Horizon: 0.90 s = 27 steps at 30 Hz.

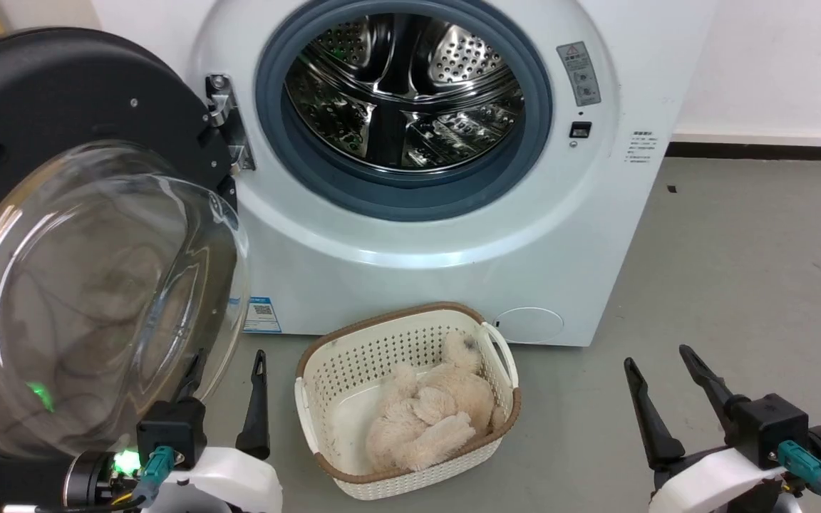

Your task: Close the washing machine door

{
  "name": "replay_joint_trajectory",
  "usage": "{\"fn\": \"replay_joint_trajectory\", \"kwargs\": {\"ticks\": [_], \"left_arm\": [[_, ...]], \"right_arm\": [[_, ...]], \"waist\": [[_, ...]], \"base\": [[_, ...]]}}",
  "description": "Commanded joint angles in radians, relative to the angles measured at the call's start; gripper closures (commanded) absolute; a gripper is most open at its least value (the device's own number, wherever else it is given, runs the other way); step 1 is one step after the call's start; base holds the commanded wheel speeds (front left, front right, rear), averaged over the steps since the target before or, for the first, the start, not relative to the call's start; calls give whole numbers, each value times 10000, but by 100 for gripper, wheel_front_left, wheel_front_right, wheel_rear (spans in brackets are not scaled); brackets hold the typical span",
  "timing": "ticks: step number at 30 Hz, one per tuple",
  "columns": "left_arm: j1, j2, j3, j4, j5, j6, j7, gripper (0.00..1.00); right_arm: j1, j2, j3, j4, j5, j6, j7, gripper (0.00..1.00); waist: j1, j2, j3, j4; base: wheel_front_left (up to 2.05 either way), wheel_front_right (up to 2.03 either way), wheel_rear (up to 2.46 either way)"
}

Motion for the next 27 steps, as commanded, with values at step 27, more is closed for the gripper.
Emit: {"fn": "replay_joint_trajectory", "kwargs": {"ticks": [27], "left_arm": [[286,-1,135,-1,-134,-21,-685,0]], "right_arm": [[125,20,434,138,380,2,-672,0]], "waist": [[0,0,-112,1434]], "base": [[0,0,0]]}}
